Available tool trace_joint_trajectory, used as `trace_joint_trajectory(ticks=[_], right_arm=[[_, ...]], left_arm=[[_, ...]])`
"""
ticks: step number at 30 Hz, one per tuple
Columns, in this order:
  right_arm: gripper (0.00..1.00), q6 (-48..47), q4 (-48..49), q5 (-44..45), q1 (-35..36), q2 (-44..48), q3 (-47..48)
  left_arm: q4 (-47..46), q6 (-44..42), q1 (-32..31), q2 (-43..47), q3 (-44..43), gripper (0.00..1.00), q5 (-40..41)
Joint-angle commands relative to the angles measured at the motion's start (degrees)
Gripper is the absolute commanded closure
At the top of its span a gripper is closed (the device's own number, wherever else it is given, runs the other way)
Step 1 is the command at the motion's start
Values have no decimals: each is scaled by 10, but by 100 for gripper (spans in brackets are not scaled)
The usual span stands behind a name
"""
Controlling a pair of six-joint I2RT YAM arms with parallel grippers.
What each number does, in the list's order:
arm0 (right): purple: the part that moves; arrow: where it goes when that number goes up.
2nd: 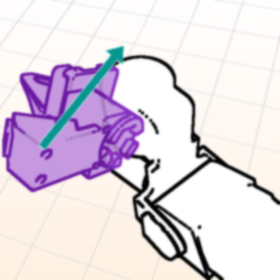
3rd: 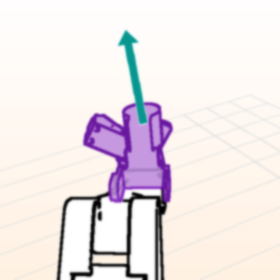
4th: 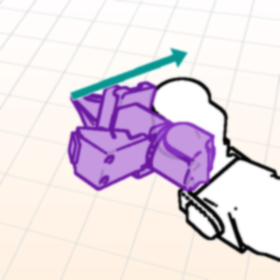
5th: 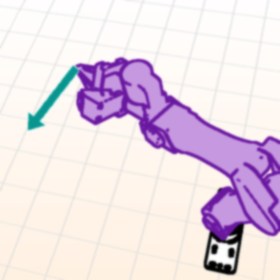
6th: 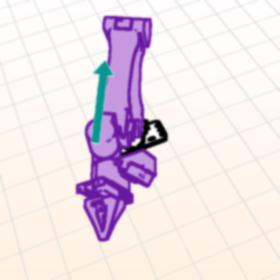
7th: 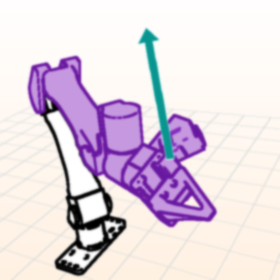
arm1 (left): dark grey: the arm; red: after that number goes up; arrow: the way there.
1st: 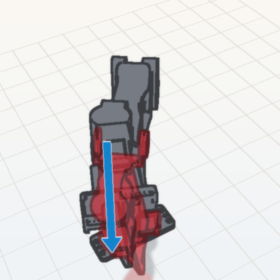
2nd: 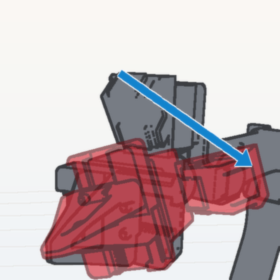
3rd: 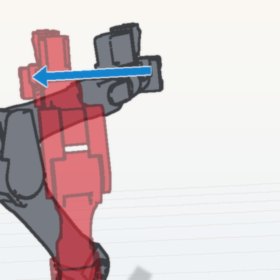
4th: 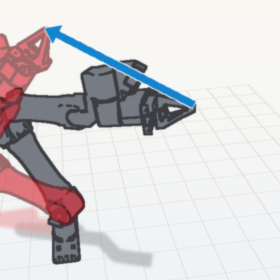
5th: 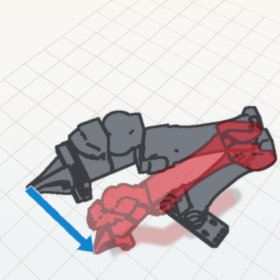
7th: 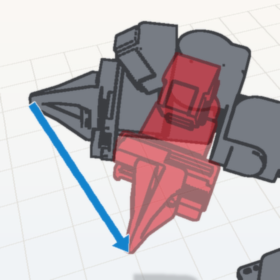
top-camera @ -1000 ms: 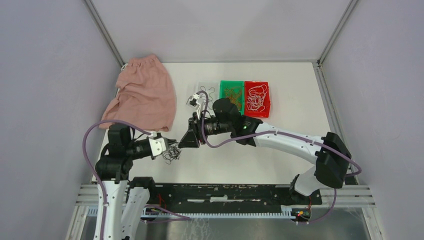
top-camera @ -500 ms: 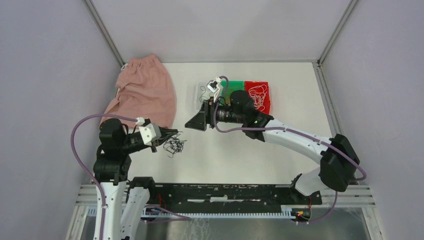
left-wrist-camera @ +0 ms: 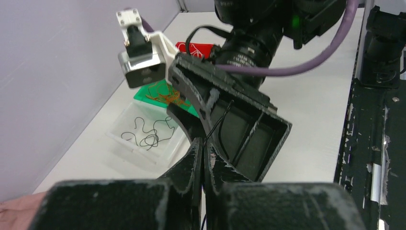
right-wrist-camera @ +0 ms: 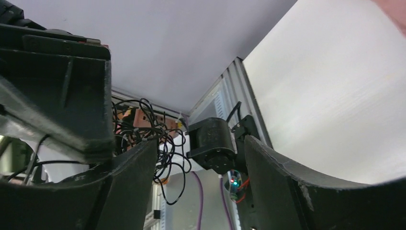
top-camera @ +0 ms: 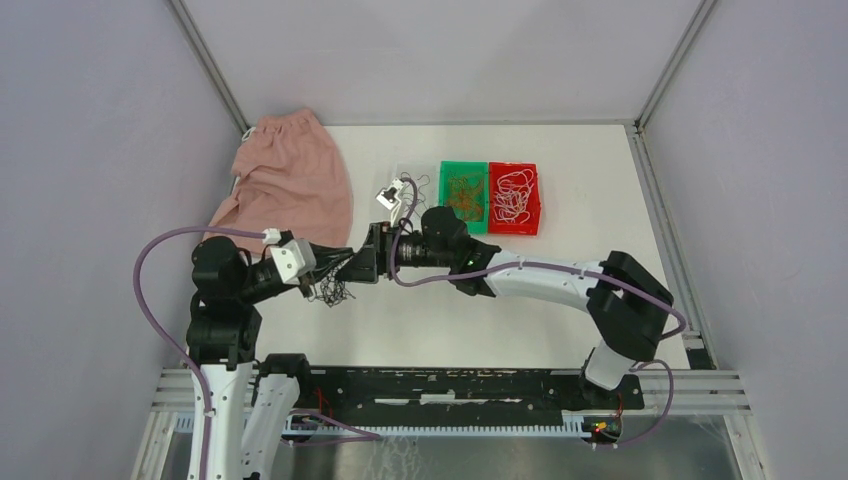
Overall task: Untangle the cables
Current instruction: Untie the cable.
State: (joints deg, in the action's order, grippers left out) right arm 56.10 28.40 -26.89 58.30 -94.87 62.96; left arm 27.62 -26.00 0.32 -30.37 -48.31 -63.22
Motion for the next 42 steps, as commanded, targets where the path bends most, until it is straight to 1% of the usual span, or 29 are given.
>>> trace_joint_trajectory(ticks=[1,4,6,9,12,13,15,16,20,23,27,31,34,37,40,41,42], right_arm=[[28,65,120,10,11,-36,34],[36,102,167,21,11,-55,25],[42,108,174,23,10,-61,21],[54,107,178,36,8,-58,-2],[71,109,190,47,2,-50,-32],[78,107,187,51,-1,-47,-42],[91,86,161,68,-4,-37,-57],[94,67,123,79,-4,-27,-62],[95,-12,26,128,-4,1,-88],[93,-65,-48,176,-5,20,-109],[92,-107,-114,242,-5,37,-134],[95,-123,-191,312,-5,40,-141],[93,-119,-243,359,-5,34,-137],[92,-104,-274,398,-5,29,-138],[86,-95,-295,417,-4,30,-136],[82,-94,-301,422,-3,34,-134],[76,-95,-304,426,-1,38,-135]], left_arm=[[-35,41,1,2,-1,97,-13],[-48,58,1,3,2,97,-12],[-70,82,1,3,4,97,-11],[-105,122,1,2,4,97,-6],[-133,154,1,-2,-2,97,-5],[-140,160,1,-4,-7,97,-3],[-156,176,1,-8,-16,97,1],[-166,184,1,-11,-22,97,2],[-191,208,1,-31,-61,97,8],[-193,206,1,-43,-98,97,11],[-196,196,1,-55,-130,97,16],[-195,179,1,-65,-160,97,21],[-197,156,1,-75,-194,97,33],[-198,119,1,-87,-233,97,58],[-204,71,1,-94,-259,96,94],[-209,63,1,-96,-263,96,109],[-212,51,1,-97,-266,96,120]])
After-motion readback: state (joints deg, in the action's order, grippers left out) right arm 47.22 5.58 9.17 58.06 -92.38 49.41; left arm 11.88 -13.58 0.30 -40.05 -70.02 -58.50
